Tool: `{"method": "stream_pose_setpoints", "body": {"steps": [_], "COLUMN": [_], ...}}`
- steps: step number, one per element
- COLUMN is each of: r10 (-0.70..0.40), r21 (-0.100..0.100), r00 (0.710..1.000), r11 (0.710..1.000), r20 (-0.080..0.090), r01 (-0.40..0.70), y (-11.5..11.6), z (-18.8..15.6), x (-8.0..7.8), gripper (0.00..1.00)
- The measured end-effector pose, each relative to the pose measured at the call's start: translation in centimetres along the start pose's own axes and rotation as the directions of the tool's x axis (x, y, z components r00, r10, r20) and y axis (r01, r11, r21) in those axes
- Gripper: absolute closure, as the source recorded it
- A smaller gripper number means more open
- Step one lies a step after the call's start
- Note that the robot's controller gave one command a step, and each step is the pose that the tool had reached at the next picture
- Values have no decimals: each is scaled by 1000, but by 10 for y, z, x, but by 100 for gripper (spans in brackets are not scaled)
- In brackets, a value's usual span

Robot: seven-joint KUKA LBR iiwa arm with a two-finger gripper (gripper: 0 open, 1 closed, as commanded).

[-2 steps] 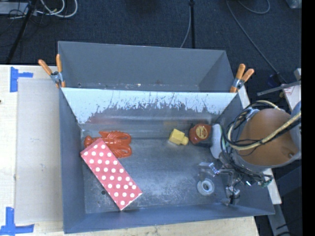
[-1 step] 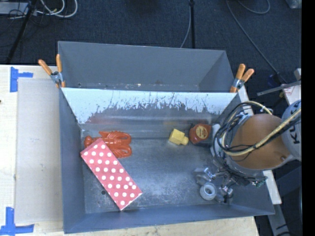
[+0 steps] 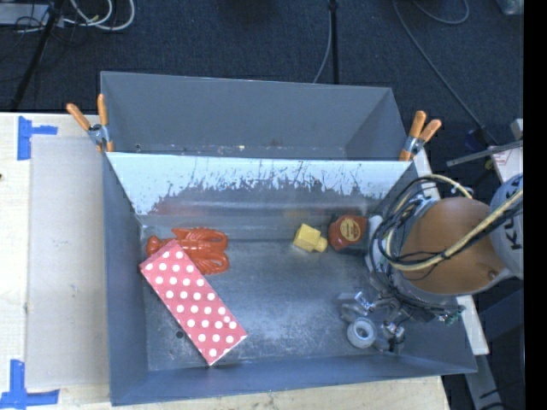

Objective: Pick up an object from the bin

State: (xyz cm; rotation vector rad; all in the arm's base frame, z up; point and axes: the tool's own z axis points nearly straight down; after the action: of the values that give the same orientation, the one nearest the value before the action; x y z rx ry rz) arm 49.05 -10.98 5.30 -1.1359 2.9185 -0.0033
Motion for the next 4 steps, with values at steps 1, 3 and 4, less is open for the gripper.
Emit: {"method": "stream_pose_setpoints", "body": {"steps": [1,3,4], "r10": [-7,0,1], "r21": [0,-9,-10], "r00": [1000,1000,1000], "r11": [1000,1000,1000], "r20": [1,-6,-7], "r01": [7,0,-1], "y": [0,3,3], "z": [-4,-31,-51], "x": [-1,2,2], "gripper": [100,100,100]}}
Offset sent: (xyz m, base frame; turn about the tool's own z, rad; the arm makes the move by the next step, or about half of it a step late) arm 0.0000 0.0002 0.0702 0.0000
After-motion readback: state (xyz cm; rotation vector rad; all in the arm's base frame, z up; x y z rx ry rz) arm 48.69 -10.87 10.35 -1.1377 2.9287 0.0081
